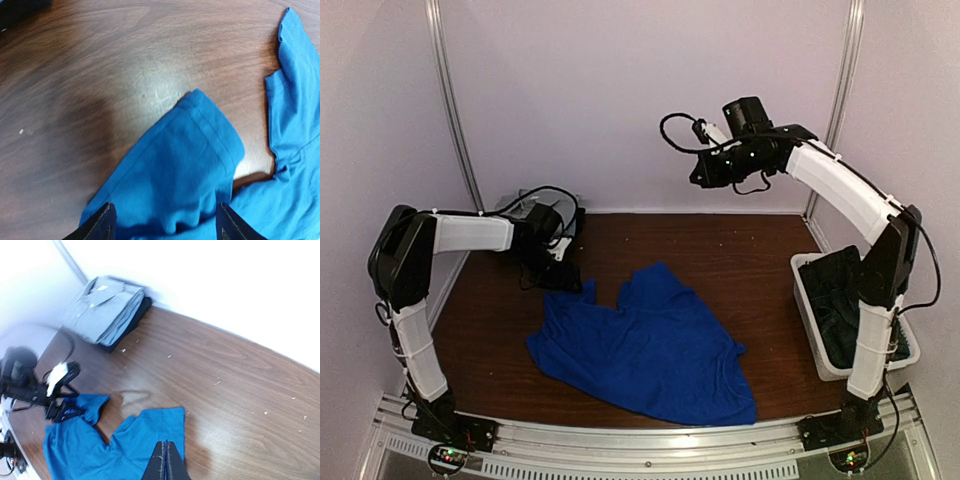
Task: Fold and stack the mixed laundry pile
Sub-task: Pick up the crumpled T-shirt from the center of the board.
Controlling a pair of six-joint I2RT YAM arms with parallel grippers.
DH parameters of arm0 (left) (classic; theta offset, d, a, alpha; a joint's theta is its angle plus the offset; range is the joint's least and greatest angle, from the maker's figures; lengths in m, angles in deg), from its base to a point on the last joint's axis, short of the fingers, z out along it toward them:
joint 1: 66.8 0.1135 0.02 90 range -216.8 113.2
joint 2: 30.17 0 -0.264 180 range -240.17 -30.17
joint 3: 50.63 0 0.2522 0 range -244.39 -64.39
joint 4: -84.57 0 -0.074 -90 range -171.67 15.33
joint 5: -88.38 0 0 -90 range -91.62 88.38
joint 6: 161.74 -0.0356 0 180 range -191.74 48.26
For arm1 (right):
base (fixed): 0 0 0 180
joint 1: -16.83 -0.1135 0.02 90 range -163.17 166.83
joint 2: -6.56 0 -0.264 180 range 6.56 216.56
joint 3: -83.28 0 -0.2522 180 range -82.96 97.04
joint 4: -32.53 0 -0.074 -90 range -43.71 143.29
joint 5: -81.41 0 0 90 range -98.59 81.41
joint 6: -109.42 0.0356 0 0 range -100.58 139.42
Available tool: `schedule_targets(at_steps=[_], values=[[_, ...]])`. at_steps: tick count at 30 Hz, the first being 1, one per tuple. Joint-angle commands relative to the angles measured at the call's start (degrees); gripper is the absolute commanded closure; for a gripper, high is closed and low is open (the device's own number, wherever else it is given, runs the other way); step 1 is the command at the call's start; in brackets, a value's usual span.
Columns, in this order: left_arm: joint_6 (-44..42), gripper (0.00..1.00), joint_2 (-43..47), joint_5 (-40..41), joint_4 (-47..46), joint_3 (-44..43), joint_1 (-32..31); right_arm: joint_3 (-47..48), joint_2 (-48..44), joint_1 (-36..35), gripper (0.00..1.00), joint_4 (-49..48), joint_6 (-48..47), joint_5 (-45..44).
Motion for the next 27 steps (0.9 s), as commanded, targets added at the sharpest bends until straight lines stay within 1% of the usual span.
schedule_targets(at_steps=[1, 2, 3, 6, 8, 11, 15, 18, 23, 27], values=[[-1.1, 0.31, -2.5, -1.9, -2.2, -3.5, 0.4, -7.9, 3.7, 1.3, 0.77, -0.8, 1.0, 10.2], [-1.0, 0.31, -2.7, -1.9, -1.8, -3.9, 0.4, -7.8, 5.2, 1.4, 0.63, -0.6, 0.9, 11.1], [-1.0, 0.31, -2.7, -1.8, -1.4, -4.3, 0.4, -7.1, 6.7, 1.3, 0.56, -0.2, 0.6, 11.0], [-0.4, 0.31, -2.3, -1.1, -1.0, -4.2, 0.4, -5.4, 10.7, 0.4, 0.42, -0.6, 0.3, 8.8], [0.1, 0.31, -1.9, -1.2, -0.9, -3.8, 0.4, -1.5, 14.3, -0.6, 0.37, 1.2, -0.2, 6.4], [0.8, 0.31, -1.0, -0.9, -0.8, -3.2, 0.4, 4.2, 20.5, -2.4, 0.35, 5.7, -1.5, 1.5], [1.0, 0.3, -0.1, -0.2, -0.3, -2.9, 0.4, 7.6, 26.5, -4.9, 0.33, 8.3, -2.3, -5.2], [0.7, 0.3, 0.1, 0.3, 0.2, -3.1, 0.4, 10.2, 29.8, -5.9, 0.32, 9.7, -2.4, -8.5], [0.5, 0.29, 0.6, 1.3, 0.7, -3.3, 0.5, 12.5, 34.1, -7.5, 0.31, 10.3, -3.2, -12.0], [0.6, 0.28, 1.0, 1.7, 0.9, -3.9, 1.0, 12.6, 38.0, -9.5, 0.33, 11.6, -3.7, -17.6]])
